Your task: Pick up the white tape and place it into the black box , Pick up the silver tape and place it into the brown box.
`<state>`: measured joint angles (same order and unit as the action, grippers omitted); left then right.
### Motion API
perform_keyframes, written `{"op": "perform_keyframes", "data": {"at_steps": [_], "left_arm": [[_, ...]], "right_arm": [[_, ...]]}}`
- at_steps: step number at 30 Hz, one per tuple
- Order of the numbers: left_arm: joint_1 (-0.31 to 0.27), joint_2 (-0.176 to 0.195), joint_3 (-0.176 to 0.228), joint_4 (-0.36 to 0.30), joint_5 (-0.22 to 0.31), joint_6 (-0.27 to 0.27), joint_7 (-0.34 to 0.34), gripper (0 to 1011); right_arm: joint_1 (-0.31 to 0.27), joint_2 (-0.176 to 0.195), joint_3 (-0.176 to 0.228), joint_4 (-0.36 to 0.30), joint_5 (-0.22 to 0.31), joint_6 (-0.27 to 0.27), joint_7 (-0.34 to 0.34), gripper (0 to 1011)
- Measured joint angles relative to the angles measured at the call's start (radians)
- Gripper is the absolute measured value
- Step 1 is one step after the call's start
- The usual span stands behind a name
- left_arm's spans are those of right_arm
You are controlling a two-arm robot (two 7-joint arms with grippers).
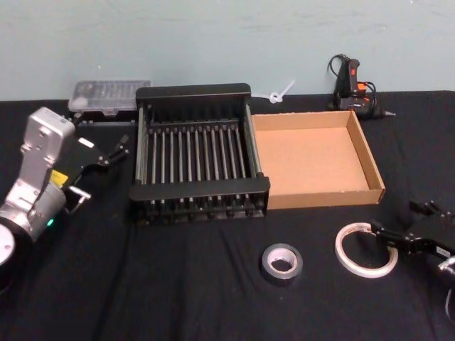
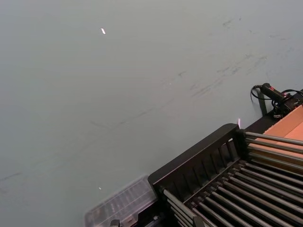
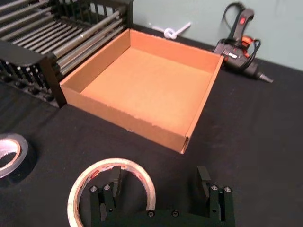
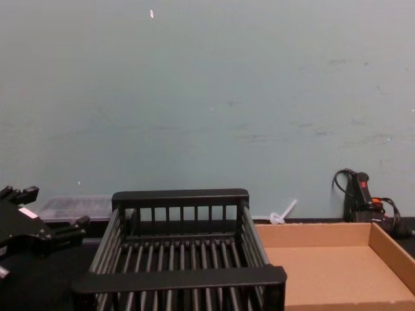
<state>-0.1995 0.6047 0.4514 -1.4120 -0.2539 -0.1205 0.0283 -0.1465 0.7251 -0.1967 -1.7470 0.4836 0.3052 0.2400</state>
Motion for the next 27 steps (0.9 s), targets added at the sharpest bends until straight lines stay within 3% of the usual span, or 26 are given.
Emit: {"op": "perform_keyframes", "data": {"at_steps": [14, 27], "left_arm": [[0.0, 0.0, 0.0, 0.0, 0.0, 0.0, 0.0, 1001], [0.0, 0.0, 0.0, 0.0, 0.0, 0.0, 0.0, 1001]], "right_arm": [[0.021, -0.031, -0.007, 0.039, -0.013, 0.055, 0.054, 1002], [0.032, -0.052, -0.014, 0.062, -0.031, 0.067, 0.08, 1002]]}}
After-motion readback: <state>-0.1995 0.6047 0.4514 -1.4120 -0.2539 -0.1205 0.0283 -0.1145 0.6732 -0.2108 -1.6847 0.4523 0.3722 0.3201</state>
